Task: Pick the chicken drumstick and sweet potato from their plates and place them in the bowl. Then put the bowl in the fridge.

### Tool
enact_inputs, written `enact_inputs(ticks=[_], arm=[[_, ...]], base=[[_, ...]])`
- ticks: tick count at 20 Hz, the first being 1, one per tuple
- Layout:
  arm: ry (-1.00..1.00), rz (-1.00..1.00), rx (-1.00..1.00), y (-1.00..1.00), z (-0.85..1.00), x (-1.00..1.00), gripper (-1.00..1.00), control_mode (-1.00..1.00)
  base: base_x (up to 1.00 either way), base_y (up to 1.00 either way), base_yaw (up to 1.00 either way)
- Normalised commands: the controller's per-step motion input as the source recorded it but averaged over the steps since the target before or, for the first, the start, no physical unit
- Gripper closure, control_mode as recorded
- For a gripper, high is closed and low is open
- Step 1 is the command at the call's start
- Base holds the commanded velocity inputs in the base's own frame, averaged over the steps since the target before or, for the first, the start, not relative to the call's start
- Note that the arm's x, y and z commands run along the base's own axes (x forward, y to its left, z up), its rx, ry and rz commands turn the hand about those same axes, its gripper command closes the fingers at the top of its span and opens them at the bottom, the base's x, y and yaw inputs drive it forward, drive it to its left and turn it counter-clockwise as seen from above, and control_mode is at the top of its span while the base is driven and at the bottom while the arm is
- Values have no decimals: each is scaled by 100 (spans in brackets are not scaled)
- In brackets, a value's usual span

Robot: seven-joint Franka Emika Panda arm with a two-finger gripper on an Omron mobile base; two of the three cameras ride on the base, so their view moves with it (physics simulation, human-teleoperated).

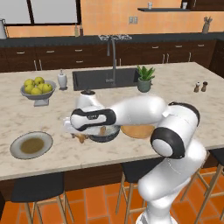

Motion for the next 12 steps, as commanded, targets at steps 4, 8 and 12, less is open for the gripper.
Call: enact_inputs(ticks=[4,8,12], arm=[[0,0,4,-100,0,56,100,-100],[4,0,3,-89,0,89,100,-100],[1,0,-2,-31,-12,80,100,-100]], base=[[0,0,0],[0,0,0],[0,0,0]])
